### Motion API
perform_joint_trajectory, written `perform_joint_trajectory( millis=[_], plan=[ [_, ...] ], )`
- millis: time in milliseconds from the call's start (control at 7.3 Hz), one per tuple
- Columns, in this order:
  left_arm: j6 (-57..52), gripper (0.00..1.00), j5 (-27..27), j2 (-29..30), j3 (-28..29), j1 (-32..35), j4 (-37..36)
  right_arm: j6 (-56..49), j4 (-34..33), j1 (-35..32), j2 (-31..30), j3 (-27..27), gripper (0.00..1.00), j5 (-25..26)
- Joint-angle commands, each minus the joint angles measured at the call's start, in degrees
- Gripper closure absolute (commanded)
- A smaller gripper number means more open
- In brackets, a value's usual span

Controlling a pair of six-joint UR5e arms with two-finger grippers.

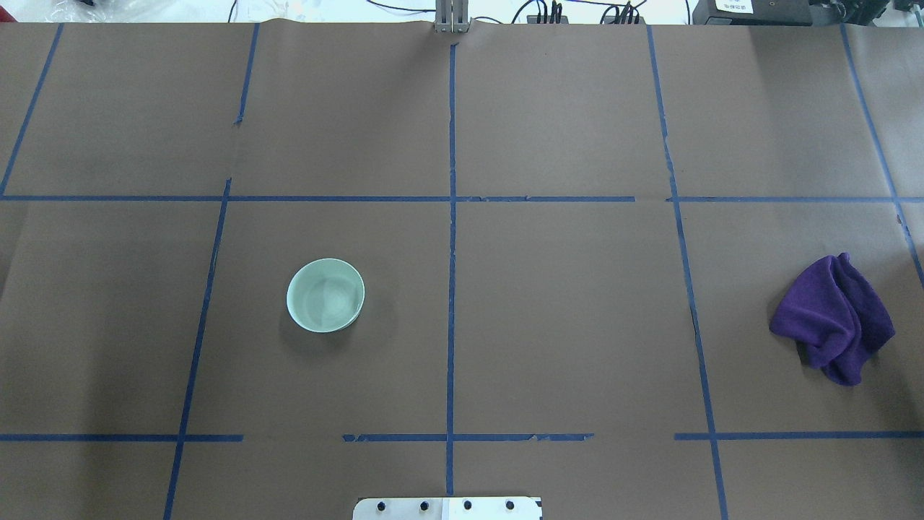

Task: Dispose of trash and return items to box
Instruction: 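Lift the yellow cup with the left gripper into the clear bin, then reach the right gripper down and grasp the purple cloth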

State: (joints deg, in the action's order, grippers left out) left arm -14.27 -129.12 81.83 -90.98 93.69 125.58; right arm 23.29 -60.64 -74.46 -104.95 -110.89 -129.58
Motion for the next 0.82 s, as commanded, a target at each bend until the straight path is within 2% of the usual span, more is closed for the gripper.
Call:
perform_joint_trajectory(
  millis=[0, 137, 274, 411, 548, 685],
  plan=[
    [0.12, 0.00, 0.01, 0.43, -6.92, 0.00, -6.84, 14.86, 5.83, 11.03, -0.25, -0.91, 0.02, 6.22],
    [0.03, 0.00, -0.08, 0.69, -7.19, 0.00, -6.84, 23.04, 9.71, 19.88, -0.42, -0.13, 0.02, 14.45],
    [0.12, 0.00, 0.01, 1.57, -7.10, 0.00, -6.93, 25.90, 11.49, 25.54, -0.51, 1.80, 0.02, 20.10],
    [0.12, 0.00, 0.01, 1.92, -7.01, 0.00, -6.93, 26.02, 13.94, 28.46, -0.51, 4.77, 0.02, 22.85],
    [0.12, 0.00, -0.08, 1.93, -7.10, 0.00, -6.93, 26.02, 16.58, 30.41, -0.51, 7.85, 0.07, 24.36],
    [0.12, 0.00, -0.08, 1.93, -7.10, 0.00, -6.84, 25.24, 18.17, 31.73, -1.65, 9.01, 0.31, 25.07]
  ],
)
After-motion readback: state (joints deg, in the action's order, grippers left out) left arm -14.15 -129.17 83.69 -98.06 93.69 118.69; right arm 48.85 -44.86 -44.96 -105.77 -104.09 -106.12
